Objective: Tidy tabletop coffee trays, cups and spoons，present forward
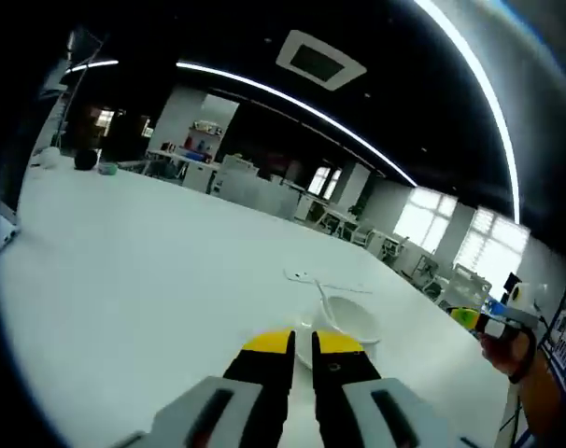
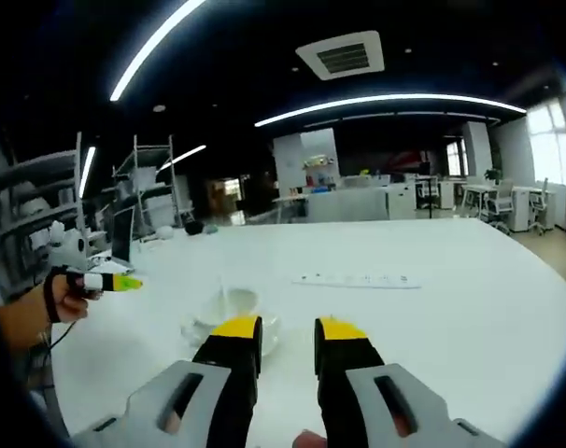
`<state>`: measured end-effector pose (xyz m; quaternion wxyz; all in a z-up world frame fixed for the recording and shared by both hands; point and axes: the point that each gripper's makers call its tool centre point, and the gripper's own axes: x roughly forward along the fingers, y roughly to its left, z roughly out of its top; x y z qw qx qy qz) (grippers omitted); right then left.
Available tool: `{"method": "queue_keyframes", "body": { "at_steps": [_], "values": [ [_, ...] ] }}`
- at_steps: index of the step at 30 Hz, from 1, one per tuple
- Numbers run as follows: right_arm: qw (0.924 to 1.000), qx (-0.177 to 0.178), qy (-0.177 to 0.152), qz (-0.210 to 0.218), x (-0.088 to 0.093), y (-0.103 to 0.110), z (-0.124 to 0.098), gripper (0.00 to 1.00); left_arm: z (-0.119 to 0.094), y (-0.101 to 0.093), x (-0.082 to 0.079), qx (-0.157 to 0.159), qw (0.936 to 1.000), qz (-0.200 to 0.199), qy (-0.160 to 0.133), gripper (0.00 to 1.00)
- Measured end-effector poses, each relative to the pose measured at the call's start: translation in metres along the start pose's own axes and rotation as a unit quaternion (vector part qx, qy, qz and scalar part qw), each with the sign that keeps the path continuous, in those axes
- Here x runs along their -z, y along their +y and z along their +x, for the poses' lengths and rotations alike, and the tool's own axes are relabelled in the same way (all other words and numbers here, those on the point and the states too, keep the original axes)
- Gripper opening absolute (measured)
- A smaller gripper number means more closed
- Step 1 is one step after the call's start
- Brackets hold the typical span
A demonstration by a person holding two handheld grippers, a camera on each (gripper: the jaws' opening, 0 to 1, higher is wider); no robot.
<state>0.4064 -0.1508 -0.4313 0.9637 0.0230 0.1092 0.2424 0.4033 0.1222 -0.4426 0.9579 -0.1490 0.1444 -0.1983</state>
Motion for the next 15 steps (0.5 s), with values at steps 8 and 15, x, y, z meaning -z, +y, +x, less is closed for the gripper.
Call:
{"method": "queue_keyframes", "body": {
  "at_steps": [8,15],
  "values": [
    [0.9989,0.026,-0.040,0.003,0.002,-0.003,-0.033,0.33,-0.042,0.006,-0.014,-0.020,0.9903,0.108,-0.085,0.10],
    [0.9977,0.040,-0.046,-0.031,0.005,-0.008,-0.050,0.34,-0.065,0.029,-0.008,-0.044,0.9823,0.151,-0.102,0.10]
  ]
}}
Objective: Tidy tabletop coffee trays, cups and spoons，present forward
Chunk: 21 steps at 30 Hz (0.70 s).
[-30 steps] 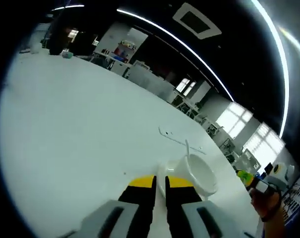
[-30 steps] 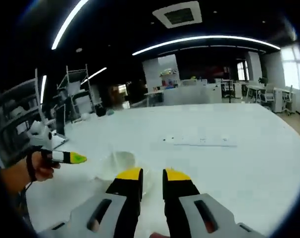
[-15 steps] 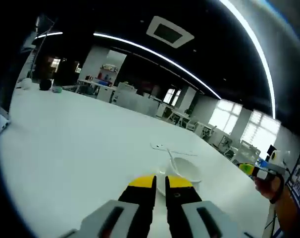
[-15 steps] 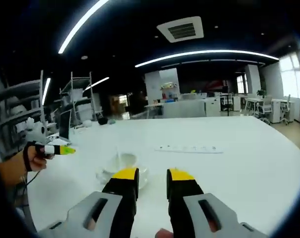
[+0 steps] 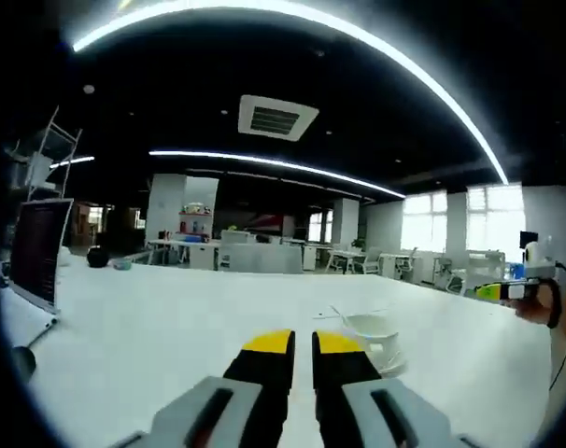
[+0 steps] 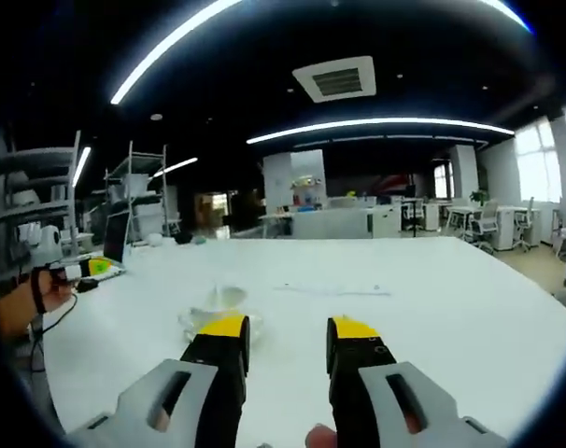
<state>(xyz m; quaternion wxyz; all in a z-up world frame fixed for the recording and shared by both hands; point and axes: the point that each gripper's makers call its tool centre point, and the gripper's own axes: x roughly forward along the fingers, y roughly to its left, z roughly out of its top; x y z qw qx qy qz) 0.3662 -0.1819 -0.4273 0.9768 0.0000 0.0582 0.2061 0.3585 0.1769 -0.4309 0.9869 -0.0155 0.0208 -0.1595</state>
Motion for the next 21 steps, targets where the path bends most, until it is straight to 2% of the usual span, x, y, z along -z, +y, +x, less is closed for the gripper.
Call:
{"method": "queue_keyframes", "body": {
  "at_steps": [4,6,9,12,14,18,21],
  "values": [
    [0.9999,0.006,-0.013,0.000,0.000,-0.007,-0.011,0.34,-0.015,0.008,0.004,-0.002,1.0000,0.002,-0.002,0.10],
    [0.9997,0.009,-0.016,-0.013,0.001,-0.008,-0.019,0.34,-0.023,0.012,0.005,-0.007,0.9999,0.007,-0.007,0.11],
    [0.9992,0.012,-0.020,-0.033,0.003,-0.008,-0.030,0.34,-0.036,0.018,0.005,-0.019,0.9993,0.028,-0.015,0.16],
    [0.9993,0.012,-0.007,-0.035,0.012,-0.007,-0.040,0.44,-0.050,0.024,0.005,-0.031,0.9990,0.025,-0.022,0.18],
    [0.9986,0.017,-0.005,-0.050,0.016,-0.008,-0.046,0.42,-0.058,0.028,0.008,-0.043,0.9983,0.034,-0.022,0.18],
    [0.9991,0.019,-0.009,-0.037,0.022,-0.009,-0.054,0.43,-0.073,0.034,0.016,-0.060,0.9974,0.035,-0.021,0.20],
    [0.9992,0.023,-0.014,-0.031,0.027,-0.009,-0.061,0.43,-0.083,0.038,0.019,-0.077,0.9947,0.062,-0.028,0.22]
  ]
}}
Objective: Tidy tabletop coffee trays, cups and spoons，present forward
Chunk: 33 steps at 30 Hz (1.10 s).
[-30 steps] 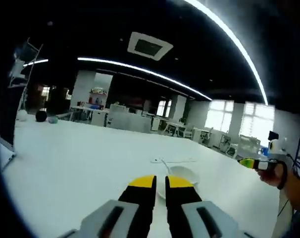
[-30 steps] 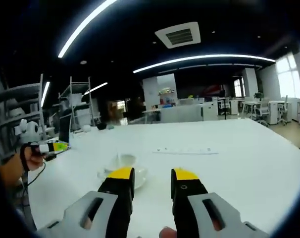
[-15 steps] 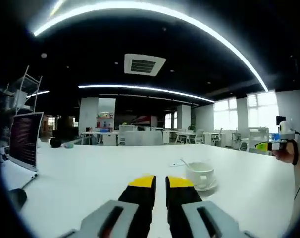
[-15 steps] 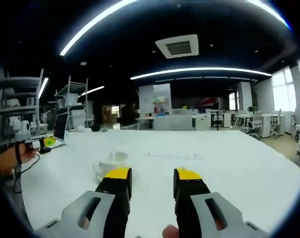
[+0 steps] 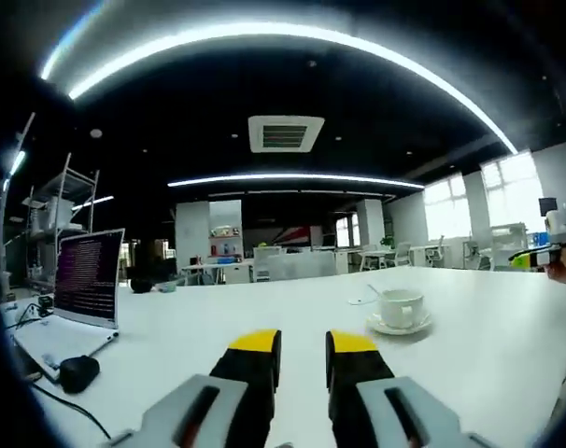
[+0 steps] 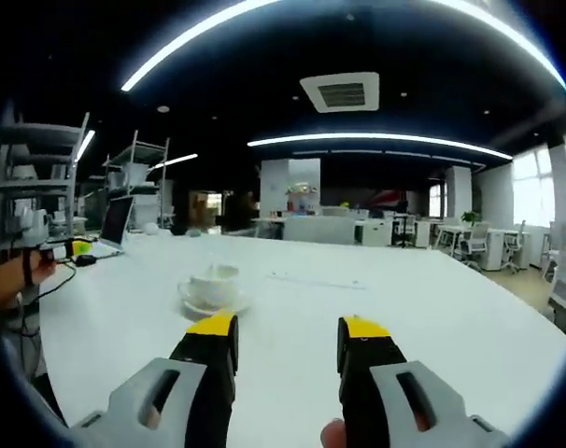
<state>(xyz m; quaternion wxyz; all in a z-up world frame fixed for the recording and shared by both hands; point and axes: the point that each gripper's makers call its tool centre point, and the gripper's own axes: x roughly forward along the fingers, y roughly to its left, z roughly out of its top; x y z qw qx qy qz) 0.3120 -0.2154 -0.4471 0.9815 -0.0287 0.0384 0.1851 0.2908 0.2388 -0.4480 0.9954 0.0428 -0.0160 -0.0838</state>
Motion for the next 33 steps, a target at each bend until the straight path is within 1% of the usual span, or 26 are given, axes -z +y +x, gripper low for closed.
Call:
{"method": "queue_keyframes", "body": {
  "at_steps": [3,5,7,9,11,13,16,18,20,23,27,30,33],
  "values": [
    [0.9999,0.009,-0.013,0.002,0.000,-0.001,-0.007,0.43,-0.007,0.006,0.006,-0.012,0.9999,-0.004,-0.003,0.24],
    [0.9997,0.014,-0.019,-0.002,0.003,0.000,-0.012,0.44,-0.013,0.013,0.011,-0.028,0.9995,-0.013,-0.002,0.26],
    [0.9995,0.019,-0.027,-0.005,0.005,0.001,-0.016,0.45,-0.017,0.015,0.014,-0.035,0.9992,-0.021,-0.003,0.28],
    [0.9993,0.022,-0.028,-0.006,0.008,0.001,-0.019,0.46,-0.022,0.015,0.016,-0.043,0.9988,-0.022,-0.007,0.29],
    [0.9991,0.027,-0.031,-0.013,0.010,0.002,-0.021,0.47,-0.026,0.016,0.019,-0.055,0.9984,-0.014,-0.005,0.30],
    [0.9990,0.027,-0.031,-0.014,0.014,0.003,-0.022,0.49,-0.027,0.013,0.022,-0.055,0.9985,-0.007,0.000,0.32],
    [0.9989,0.030,-0.034,-0.012,0.017,0.005,-0.024,0.49,-0.028,0.009,0.028,-0.055,0.9984,-0.012,0.007,0.35],
    [0.9989,0.032,-0.031,-0.015,0.018,0.004,-0.024,0.49,-0.028,0.005,0.030,-0.052,0.9985,-0.011,0.011,0.35],
    [0.9987,0.036,-0.033,-0.014,0.017,0.002,-0.025,0.49,-0.028,0.005,0.030,-0.052,0.9985,-0.008,0.012,0.36],
    [0.9985,0.040,-0.036,-0.014,0.015,0.000,-0.027,0.49,-0.029,0.005,0.029,-0.052,0.9985,-0.016,0.011,0.37],
    [0.9981,0.046,-0.040,-0.014,0.013,-0.004,-0.032,0.49,-0.032,0.006,0.025,-0.056,0.9982,-0.018,0.004,0.37],
    [0.9981,0.048,-0.039,-0.008,0.014,-0.007,-0.033,0.49,-0.034,0.010,0.024,-0.062,0.9977,-0.027,0.000,0.37],
    [0.9981,0.049,-0.038,-0.006,0.016,-0.009,-0.034,0.49,-0.034,0.011,0.025,-0.063,0.9976,-0.026,0.002,0.37]
  ]
}}
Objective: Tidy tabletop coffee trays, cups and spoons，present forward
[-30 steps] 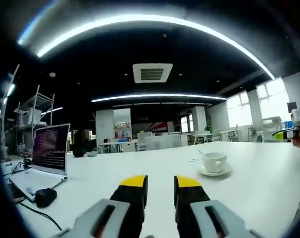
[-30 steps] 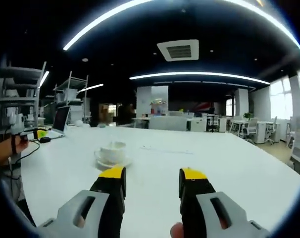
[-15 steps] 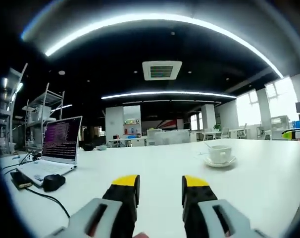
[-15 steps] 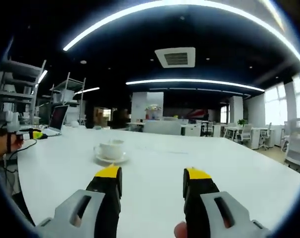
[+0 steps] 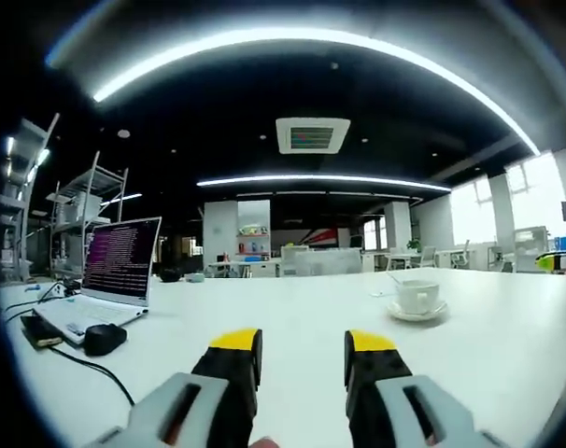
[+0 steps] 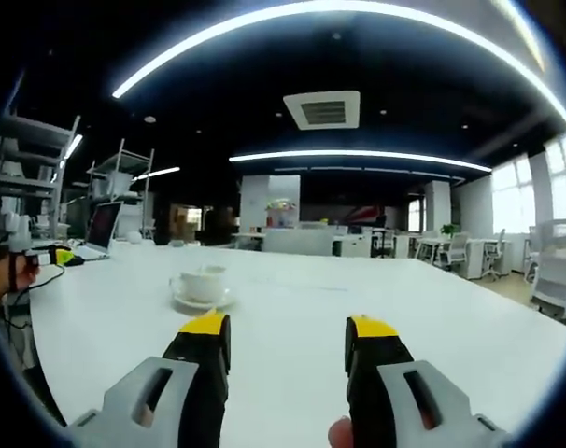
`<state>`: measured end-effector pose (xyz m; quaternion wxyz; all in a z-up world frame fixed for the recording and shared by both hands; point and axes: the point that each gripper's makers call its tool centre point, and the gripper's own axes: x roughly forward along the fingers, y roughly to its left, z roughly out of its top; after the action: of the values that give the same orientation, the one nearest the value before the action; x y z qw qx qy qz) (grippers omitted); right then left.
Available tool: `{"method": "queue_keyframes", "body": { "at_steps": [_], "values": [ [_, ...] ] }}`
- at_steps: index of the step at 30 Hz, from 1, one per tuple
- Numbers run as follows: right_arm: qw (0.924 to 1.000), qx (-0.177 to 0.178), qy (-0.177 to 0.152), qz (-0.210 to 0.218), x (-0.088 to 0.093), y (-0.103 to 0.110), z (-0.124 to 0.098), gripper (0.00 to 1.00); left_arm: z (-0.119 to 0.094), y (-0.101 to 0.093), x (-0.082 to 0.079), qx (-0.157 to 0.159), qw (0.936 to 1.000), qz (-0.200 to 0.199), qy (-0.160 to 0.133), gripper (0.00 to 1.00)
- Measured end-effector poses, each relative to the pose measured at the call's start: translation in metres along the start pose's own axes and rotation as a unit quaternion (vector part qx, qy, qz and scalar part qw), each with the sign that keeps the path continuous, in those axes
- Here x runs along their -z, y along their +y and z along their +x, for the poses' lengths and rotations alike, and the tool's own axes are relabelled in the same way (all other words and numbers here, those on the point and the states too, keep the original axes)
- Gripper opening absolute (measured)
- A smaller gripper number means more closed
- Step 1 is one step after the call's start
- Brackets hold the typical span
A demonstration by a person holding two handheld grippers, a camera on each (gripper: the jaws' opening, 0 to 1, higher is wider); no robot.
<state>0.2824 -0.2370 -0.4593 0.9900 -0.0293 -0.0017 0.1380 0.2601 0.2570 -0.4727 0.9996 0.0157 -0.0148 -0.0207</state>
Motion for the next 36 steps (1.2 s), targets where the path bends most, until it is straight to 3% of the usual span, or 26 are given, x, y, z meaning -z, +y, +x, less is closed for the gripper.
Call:
{"method": "queue_keyframes", "body": {
  "at_steps": [16,36],
  "values": [
    [1.0000,0.005,0.003,-0.002,-0.002,-0.004,0.003,0.47,0.004,0.004,-0.002,0.001,1.0000,-0.005,0.000,0.37],
    [0.9999,-0.006,0.009,-0.001,0.003,0.006,0.006,0.46,0.003,-0.002,-0.007,0.008,0.9999,-0.007,0.000,0.37]
  ]
}}
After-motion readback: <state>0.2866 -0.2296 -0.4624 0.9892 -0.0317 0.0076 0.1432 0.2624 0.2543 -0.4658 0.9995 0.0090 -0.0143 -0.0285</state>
